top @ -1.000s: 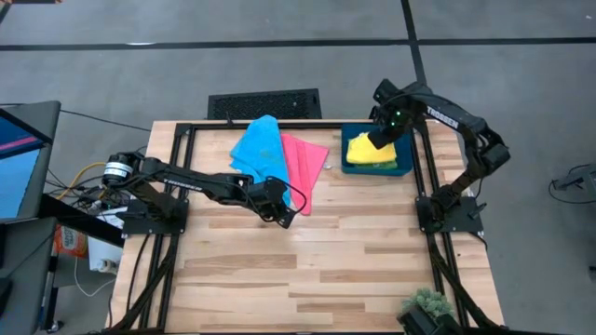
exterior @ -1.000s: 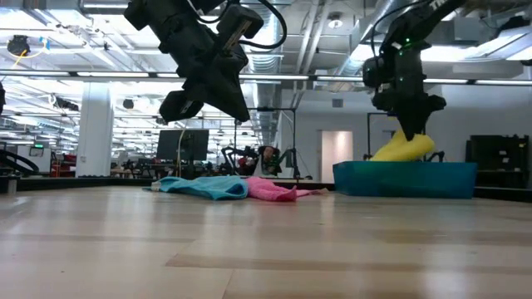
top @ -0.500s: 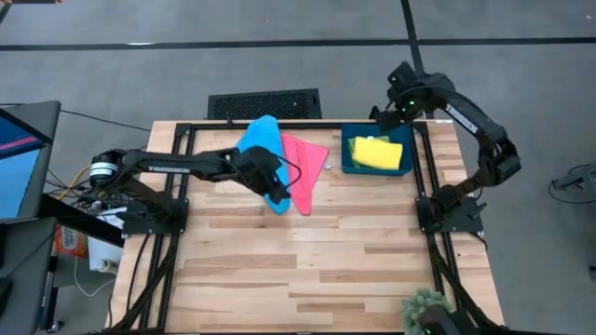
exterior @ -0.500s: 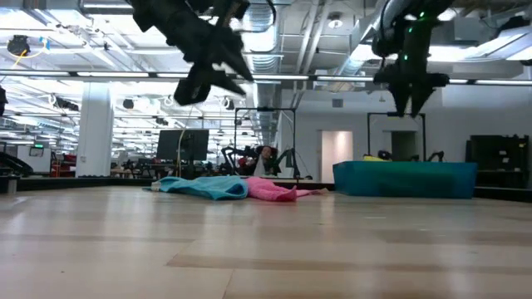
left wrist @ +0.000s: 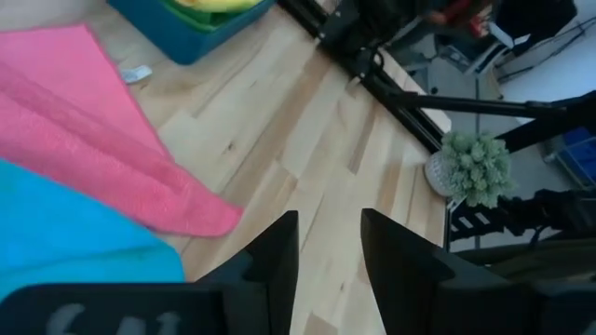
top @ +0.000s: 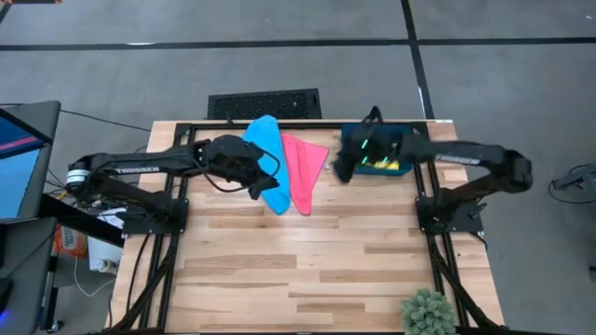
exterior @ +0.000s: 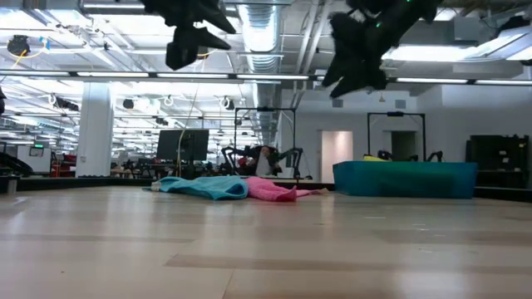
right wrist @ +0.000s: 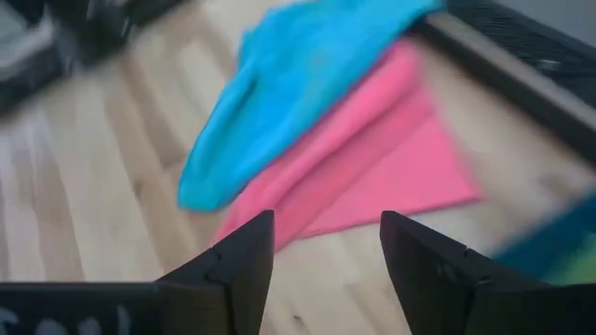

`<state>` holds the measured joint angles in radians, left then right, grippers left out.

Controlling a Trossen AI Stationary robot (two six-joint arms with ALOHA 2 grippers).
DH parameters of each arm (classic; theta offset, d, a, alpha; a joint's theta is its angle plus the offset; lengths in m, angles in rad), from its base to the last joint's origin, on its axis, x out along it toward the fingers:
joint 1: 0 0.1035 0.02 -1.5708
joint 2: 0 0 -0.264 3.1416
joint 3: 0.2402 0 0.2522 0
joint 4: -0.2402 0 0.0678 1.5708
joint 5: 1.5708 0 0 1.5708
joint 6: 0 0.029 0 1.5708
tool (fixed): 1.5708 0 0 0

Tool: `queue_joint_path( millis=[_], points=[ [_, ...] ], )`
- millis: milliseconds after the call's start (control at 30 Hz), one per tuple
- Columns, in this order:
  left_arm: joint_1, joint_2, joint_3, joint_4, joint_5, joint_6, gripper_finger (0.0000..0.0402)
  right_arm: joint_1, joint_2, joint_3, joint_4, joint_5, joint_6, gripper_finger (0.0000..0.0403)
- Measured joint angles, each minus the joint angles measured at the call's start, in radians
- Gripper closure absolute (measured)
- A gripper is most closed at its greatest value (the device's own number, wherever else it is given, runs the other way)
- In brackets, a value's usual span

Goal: Fold microfiber towels
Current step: Fold the pink microfiber towel

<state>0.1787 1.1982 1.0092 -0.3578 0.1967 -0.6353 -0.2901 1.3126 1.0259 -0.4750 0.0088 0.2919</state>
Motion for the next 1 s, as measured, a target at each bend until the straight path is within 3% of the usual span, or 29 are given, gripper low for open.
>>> queue_joint_path(
  millis=[133,400,900,1000],
  points=[
    [-0.002,-0.026,0.0,-0.038,0.002,-0.01,0.0291,0.142,0.141,-0.051,0.123,0.041,-0.001,0.0182],
    [-0.031,-0.042,-0.001,-0.119,0.007,-0.019,0.0291,0.268,0.384,-0.05,0.23,0.034,-0.113,0.0182],
    [-0.112,-0.041,-0.001,-0.166,-0.049,-0.033,0.0291,0.315,0.603,0.023,0.29,0.087,-0.413,0.0182],
    [-0.121,-0.041,-0.001,-0.182,-0.069,-0.04,0.0291,0.331,0.604,0.023,0.292,0.165,-0.414,0.0186]
  ],
)
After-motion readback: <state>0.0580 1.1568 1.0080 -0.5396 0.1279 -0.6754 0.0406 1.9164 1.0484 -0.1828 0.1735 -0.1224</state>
